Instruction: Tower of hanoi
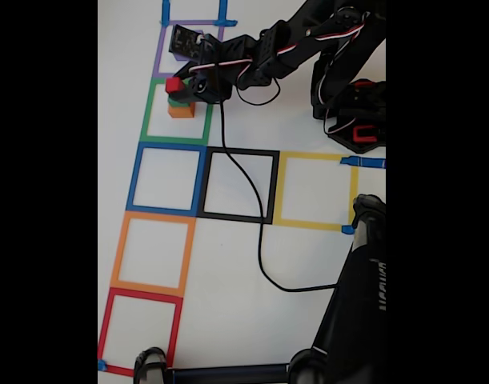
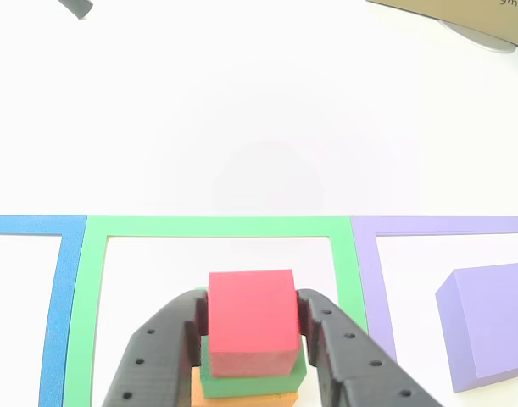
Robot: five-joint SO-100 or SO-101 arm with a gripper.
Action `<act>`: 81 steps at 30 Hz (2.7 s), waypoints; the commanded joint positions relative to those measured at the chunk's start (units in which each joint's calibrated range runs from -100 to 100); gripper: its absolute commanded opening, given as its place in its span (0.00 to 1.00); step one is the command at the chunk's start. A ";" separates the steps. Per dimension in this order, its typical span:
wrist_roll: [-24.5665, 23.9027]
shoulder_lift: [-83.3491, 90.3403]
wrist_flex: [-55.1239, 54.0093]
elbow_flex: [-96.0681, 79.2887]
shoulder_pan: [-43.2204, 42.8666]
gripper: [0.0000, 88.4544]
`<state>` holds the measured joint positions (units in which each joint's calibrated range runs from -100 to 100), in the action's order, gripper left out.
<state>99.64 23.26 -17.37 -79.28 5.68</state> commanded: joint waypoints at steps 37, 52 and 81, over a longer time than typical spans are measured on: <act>0.36 17.88 89.03 64.01 20.98 0.00; 0.36 13.20 113.49 88.56 37.76 0.16; 0.36 2.62 27.17 24.37 45.52 0.44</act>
<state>100.00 30.27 26.96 -52.55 51.90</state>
